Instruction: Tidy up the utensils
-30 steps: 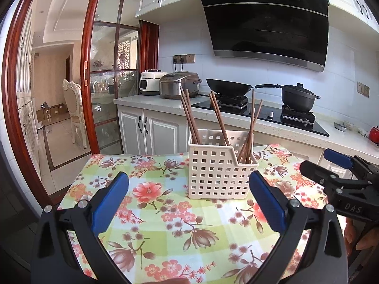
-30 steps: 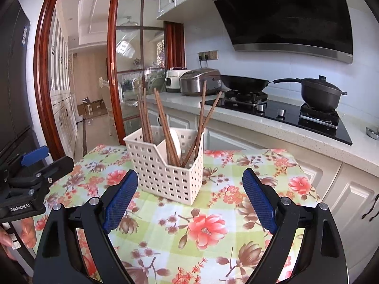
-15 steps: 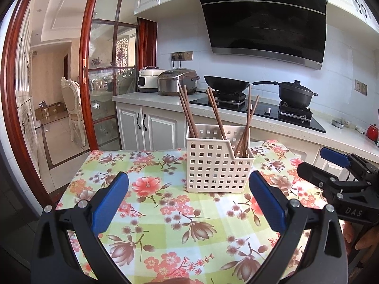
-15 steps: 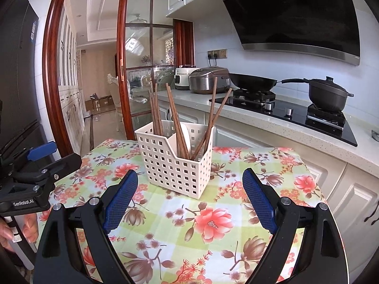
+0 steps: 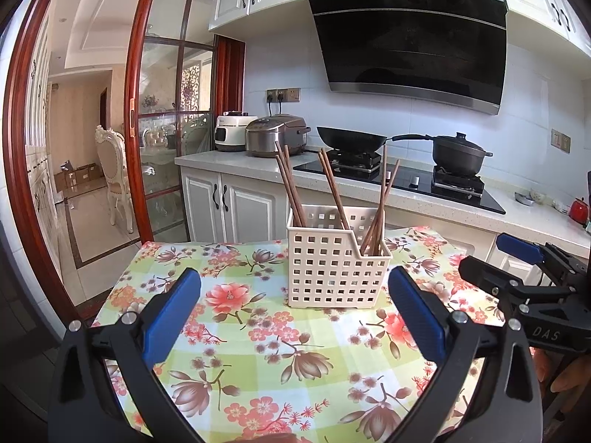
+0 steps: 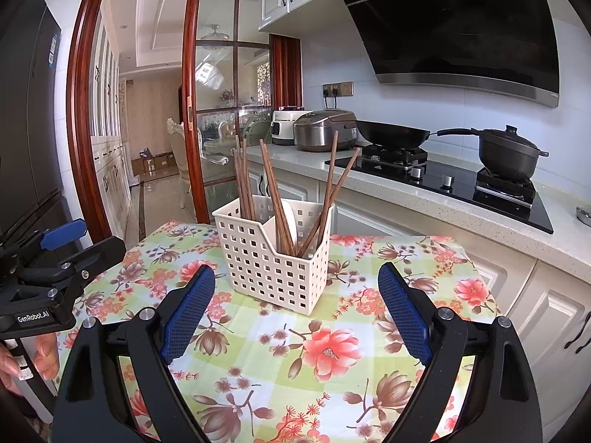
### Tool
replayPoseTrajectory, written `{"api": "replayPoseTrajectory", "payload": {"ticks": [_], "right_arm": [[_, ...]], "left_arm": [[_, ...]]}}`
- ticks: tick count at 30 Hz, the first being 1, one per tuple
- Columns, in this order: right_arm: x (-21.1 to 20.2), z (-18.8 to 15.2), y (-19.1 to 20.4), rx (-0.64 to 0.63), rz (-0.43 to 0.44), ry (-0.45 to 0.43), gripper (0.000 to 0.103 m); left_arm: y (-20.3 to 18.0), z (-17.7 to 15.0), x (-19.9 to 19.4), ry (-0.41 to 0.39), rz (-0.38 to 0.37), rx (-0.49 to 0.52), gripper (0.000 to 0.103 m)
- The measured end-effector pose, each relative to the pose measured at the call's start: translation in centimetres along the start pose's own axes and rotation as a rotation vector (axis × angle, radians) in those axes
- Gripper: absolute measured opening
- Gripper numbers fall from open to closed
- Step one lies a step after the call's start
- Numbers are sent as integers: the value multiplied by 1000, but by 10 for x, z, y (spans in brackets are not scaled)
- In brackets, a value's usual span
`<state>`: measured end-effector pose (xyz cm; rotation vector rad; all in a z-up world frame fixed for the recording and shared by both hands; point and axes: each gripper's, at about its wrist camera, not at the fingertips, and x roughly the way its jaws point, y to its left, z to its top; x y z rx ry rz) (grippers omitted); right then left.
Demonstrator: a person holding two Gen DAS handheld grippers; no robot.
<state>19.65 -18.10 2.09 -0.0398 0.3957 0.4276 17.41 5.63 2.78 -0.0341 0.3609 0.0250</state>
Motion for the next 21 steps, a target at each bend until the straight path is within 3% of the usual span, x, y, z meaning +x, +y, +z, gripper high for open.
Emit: {"api": "replayPoseTrajectory", "payload": {"ticks": [21], "right_arm": [[-1,1,0,-4,0,0,85]], "left_arm": [[-1,0,0,0,-2,3,98]]}}
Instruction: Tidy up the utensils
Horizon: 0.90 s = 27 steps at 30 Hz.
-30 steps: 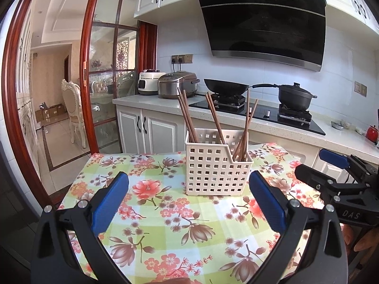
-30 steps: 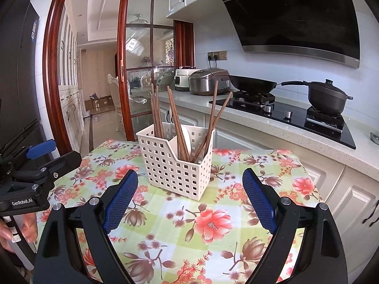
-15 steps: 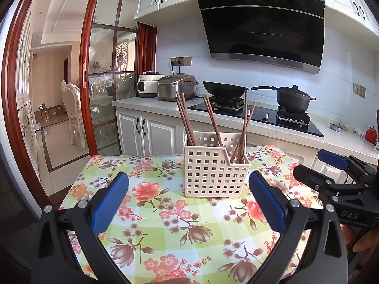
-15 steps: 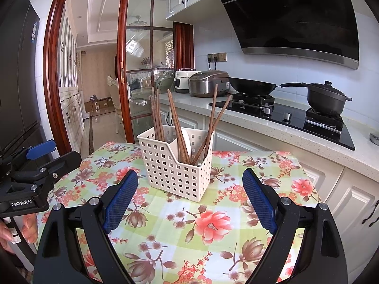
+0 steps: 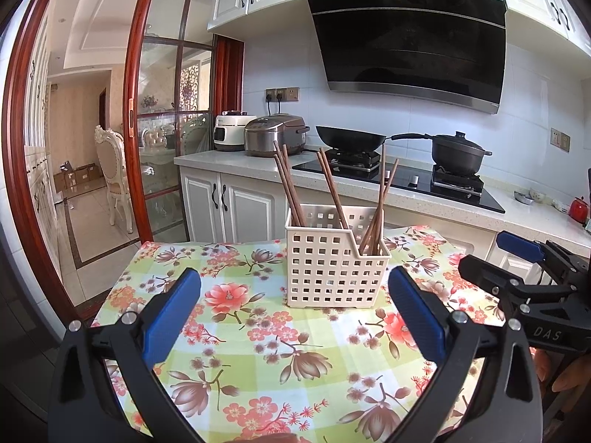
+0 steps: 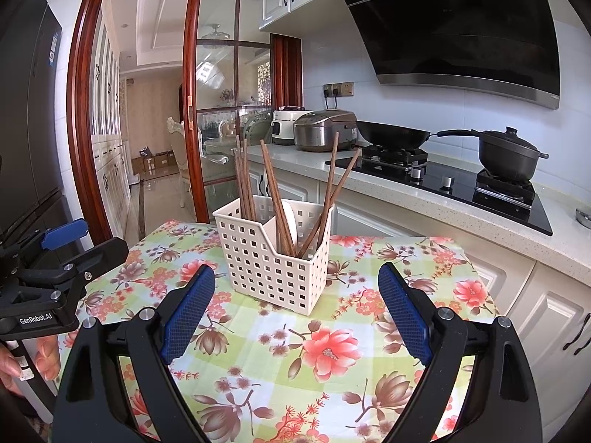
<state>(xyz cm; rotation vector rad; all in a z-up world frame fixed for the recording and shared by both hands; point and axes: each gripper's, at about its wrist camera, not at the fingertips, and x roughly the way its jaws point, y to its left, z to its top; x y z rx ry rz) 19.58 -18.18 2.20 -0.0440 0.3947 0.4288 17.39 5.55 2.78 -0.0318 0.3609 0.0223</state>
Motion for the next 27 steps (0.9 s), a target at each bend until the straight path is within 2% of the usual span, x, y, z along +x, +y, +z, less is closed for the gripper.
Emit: {"api": "replayPoseTrajectory", "payload": {"ticks": [22,27], "right_arm": [[0,2,-3,1,0,1,85],[0,1,-3,-7,-5,0,85]], "left_arm": [[-3,-2,2,-2,6,9,98],[1,-1,4,0,-13,-25,98]]}}
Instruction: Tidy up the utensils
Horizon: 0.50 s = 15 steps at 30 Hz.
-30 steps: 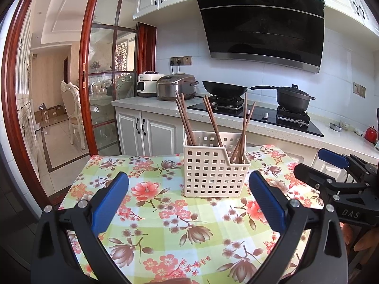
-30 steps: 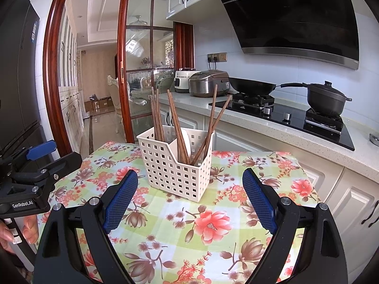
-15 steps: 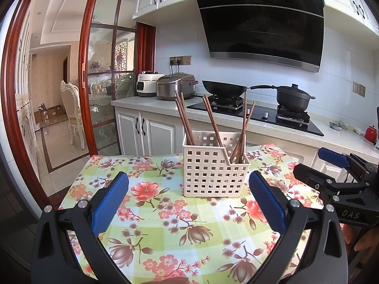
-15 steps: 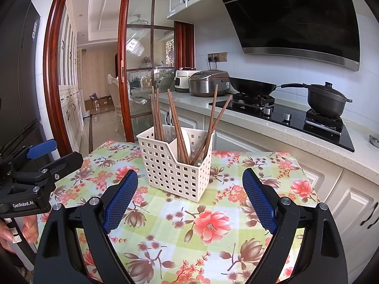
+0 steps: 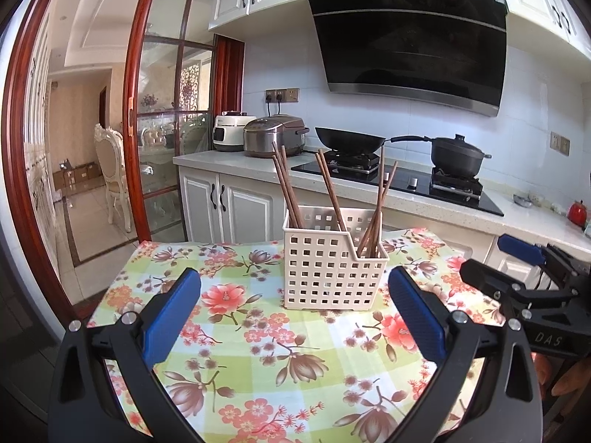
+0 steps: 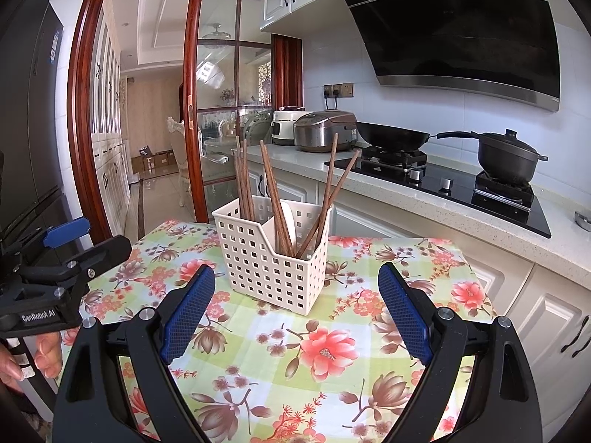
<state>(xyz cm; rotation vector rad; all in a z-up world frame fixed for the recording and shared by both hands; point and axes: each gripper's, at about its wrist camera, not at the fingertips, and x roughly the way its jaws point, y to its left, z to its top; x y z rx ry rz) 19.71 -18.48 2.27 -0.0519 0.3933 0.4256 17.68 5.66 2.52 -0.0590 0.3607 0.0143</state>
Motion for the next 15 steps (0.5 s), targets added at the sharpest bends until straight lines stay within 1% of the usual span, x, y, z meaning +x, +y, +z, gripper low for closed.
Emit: {"api": "replayPoseTrajectory", "payload": {"ticks": [3,6,10,12,15], "right_arm": [[1,-2,-2,3,-1,4,85],[2,-3,-2,-1,-3,7,85],[2,-4,1,-3,-1,9,85],[0,-5,2,-7,-2,7,85],[-1,-5,0,-5,-6,5,85]], "left_arm": [[3,-1,1,1,0,-10,98],[-1,-2,1,2,11,26,98],[-2,-3,2,15,-20,27,98],[-3,-3,4,24,-18,25,98],[-4,-3,5,37,-38,28,98]]}}
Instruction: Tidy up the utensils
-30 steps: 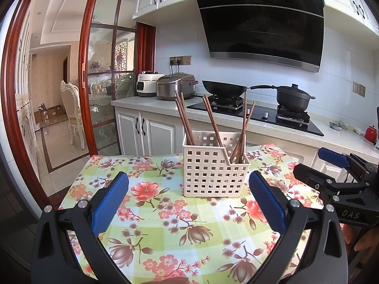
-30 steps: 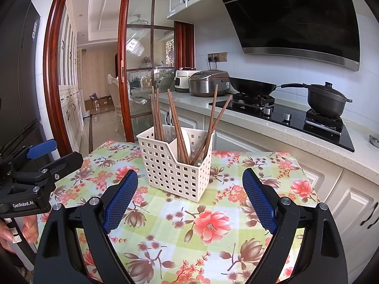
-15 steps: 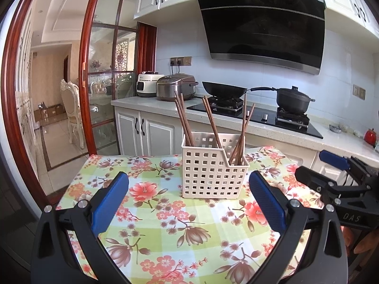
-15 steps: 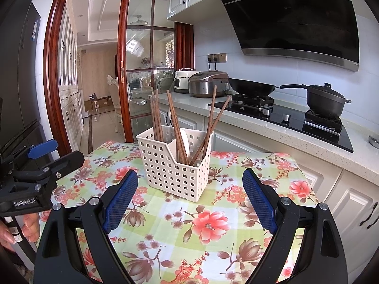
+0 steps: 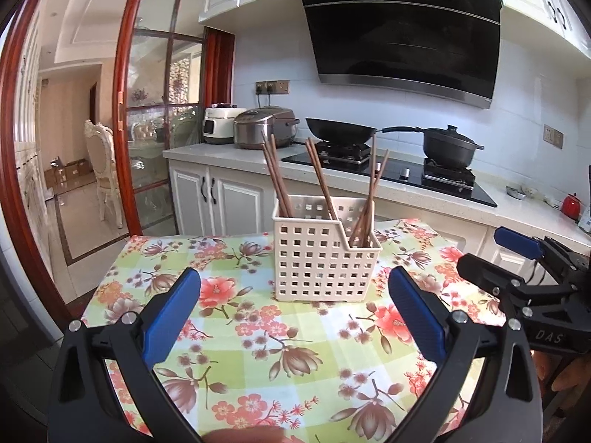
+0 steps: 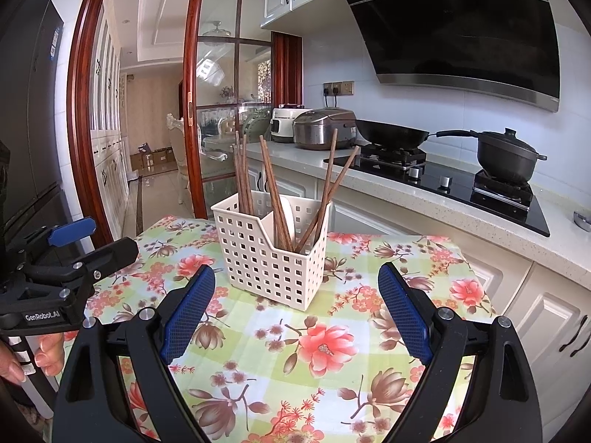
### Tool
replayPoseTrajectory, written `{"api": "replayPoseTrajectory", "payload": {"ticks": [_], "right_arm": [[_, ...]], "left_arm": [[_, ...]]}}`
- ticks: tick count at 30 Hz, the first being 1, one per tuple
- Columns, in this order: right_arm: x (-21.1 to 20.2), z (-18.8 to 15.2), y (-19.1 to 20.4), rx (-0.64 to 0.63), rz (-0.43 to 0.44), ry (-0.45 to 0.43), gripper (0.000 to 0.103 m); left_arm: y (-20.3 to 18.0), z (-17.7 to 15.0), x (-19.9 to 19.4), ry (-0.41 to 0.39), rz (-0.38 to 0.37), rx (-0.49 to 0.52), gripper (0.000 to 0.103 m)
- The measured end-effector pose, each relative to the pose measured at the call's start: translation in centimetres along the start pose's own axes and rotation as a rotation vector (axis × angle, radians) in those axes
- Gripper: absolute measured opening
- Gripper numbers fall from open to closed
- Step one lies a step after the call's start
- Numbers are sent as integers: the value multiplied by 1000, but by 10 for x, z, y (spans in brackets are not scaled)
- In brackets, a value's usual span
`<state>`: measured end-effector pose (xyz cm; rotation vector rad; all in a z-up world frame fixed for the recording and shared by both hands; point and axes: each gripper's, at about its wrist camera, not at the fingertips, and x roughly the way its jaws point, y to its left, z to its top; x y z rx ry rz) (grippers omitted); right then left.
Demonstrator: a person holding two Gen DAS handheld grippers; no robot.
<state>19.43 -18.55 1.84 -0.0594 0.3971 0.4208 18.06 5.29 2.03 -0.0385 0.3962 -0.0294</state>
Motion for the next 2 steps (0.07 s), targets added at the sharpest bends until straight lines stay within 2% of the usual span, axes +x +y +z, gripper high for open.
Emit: {"api": "replayPoseTrajectory", "payload": {"ticks": [2], "right_arm": [[-1,-1,-1,4,-4,2,85]], "left_arm": [[0,0,0,4,0,-7,98]]}}
